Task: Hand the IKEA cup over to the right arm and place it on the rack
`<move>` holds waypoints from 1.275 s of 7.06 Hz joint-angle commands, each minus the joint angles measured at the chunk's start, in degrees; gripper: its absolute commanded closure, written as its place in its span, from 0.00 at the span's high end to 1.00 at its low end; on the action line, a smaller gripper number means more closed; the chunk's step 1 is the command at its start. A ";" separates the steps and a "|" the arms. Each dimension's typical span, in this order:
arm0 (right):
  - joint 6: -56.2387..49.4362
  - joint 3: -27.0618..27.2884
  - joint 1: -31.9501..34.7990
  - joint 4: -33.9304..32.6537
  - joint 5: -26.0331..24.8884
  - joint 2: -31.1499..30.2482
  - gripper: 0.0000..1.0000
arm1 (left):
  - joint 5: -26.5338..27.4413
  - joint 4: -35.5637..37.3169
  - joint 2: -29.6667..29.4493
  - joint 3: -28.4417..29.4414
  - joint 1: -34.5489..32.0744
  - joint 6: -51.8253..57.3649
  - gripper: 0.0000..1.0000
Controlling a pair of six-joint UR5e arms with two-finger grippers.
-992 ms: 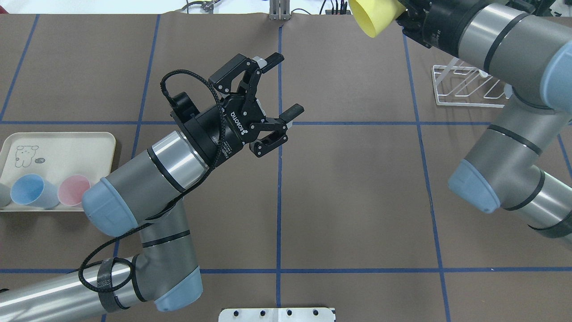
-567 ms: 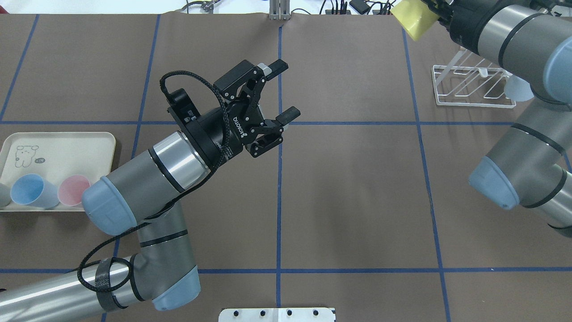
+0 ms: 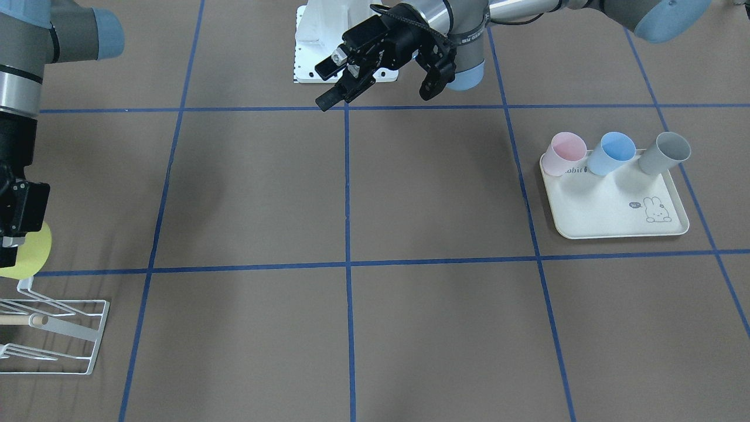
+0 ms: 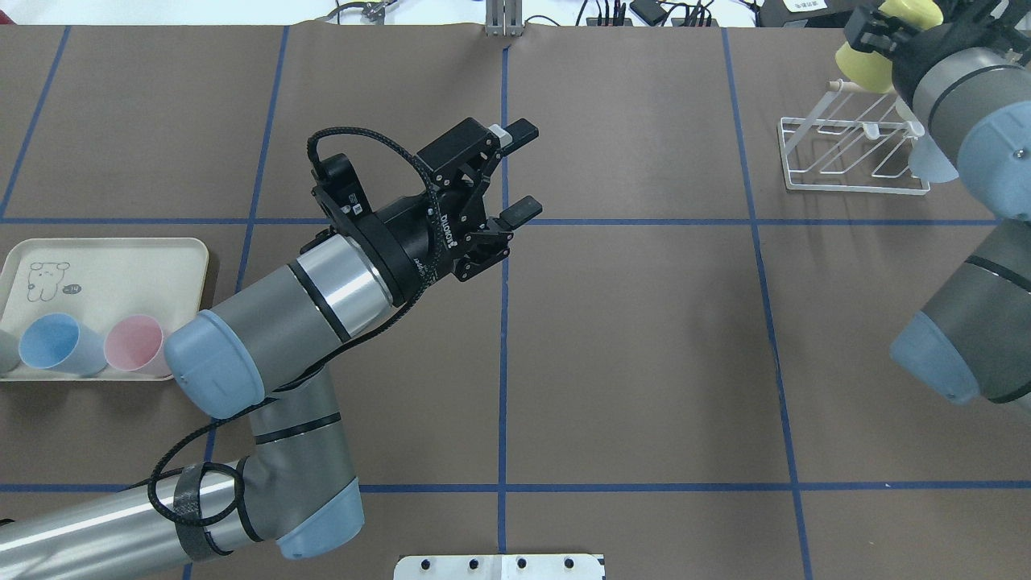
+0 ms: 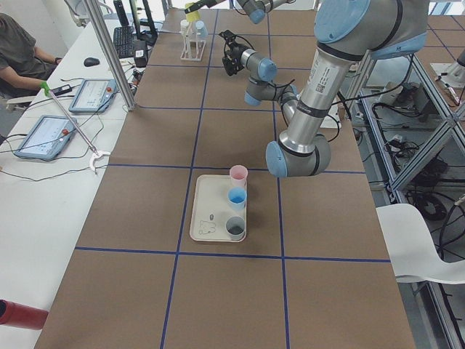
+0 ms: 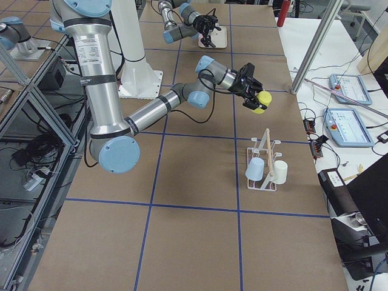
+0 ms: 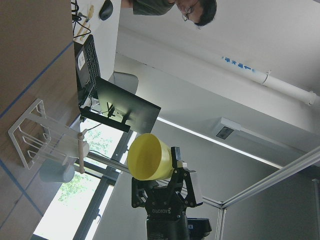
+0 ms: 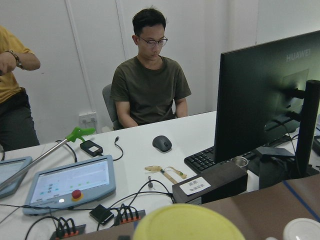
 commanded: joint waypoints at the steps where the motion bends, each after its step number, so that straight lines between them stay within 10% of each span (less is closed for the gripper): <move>1: -2.70 -4.86 0.18 1.68 -1.87 -1.43 0.00 | -0.01 0.16 -0.01 0.24 0.08 0.70 1.00; 4: -10.22 -17.87 1.58 20.36 -2.06 -1.25 0.00 | -0.01 0.07 0.08 0.33 0.26 0.70 1.00; 9: -10.35 -17.11 1.85 21.29 -1.97 -2.92 0.00 | -0.71 0.07 0.26 0.50 0.43 0.61 1.00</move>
